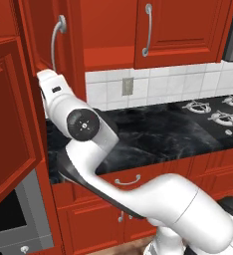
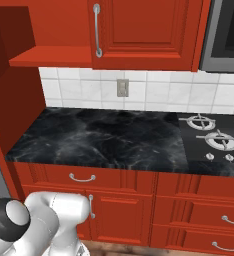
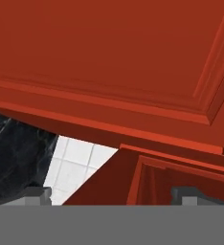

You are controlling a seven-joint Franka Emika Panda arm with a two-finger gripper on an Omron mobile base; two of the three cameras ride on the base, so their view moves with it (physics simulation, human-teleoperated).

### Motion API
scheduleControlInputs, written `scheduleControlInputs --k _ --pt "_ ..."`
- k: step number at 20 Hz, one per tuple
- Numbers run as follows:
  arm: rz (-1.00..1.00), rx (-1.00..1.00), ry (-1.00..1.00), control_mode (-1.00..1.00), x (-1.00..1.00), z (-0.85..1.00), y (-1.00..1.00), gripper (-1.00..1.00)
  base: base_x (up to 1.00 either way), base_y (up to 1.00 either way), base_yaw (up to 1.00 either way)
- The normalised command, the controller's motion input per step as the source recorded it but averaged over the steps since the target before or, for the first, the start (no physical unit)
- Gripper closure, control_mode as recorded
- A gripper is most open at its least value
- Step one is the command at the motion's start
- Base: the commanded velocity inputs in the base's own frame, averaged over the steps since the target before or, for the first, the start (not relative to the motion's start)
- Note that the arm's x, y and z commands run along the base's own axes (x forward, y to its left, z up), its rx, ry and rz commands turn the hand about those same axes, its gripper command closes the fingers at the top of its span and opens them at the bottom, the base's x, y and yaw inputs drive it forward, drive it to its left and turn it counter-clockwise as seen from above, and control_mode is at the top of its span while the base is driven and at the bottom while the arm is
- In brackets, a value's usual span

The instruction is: Close all open cabinet doors.

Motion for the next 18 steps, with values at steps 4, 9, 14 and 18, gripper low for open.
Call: scheduleControlInputs --k 4,9,14,18 --pt "-0.01 0.0 0.0 -1.0 0.41 -0.12 0.08 -1.0 0.0 0.0 0.0" --pt "-0.02 0.0 0.0 -1.0 0.37 -0.11 0.07 -1.0 0.0 0.0 0.0" --pt "-0.03 -0.01 0.0 -1.0 0.16 -0.01 -0.2 -1.0 0.0 0.0 0.0" --pt "-0.03 0.0 0.0 -1.0 0.1 0.0 -0.54 -1.0 0.0 0.0 0.0"
